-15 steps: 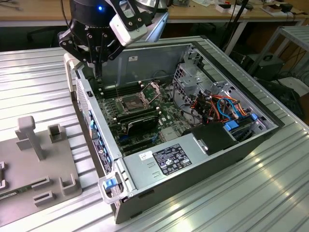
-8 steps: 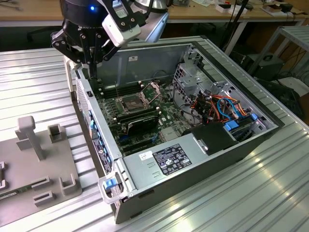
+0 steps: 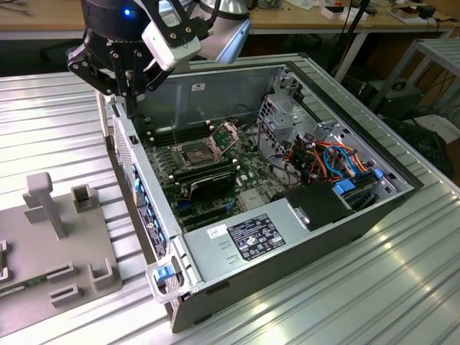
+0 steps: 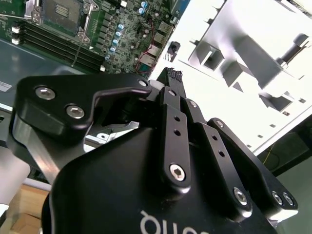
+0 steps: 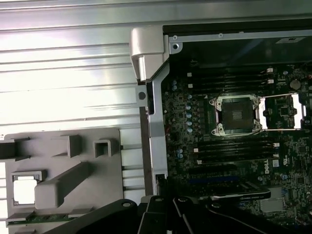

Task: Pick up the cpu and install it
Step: 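Reach for the cpu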

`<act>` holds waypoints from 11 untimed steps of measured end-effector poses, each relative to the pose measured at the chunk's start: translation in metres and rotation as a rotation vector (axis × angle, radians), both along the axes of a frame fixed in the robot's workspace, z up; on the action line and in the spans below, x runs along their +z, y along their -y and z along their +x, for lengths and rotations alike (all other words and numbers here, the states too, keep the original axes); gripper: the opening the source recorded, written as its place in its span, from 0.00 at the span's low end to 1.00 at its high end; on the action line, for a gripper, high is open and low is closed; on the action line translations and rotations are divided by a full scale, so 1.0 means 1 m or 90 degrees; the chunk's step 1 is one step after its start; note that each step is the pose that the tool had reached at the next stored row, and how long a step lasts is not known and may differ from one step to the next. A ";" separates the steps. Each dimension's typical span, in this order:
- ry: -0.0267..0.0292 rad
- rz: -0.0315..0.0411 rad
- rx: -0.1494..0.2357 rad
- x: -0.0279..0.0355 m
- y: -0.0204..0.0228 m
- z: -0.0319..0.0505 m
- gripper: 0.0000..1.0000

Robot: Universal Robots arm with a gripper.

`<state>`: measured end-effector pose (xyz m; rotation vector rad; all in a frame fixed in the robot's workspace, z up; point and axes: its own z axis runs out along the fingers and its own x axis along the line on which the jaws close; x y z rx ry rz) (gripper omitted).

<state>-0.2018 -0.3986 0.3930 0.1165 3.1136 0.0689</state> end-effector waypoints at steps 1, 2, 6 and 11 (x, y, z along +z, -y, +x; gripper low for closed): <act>0.0000 0.0000 0.000 0.0000 0.0000 -0.0011 0.11; -0.0001 0.0000 0.000 0.0000 0.0000 -0.0022 0.11; 0.0000 0.0000 0.000 0.0000 -0.0001 -0.0074 0.11; 0.0000 0.0000 0.000 0.0000 -0.0001 -0.0182 0.11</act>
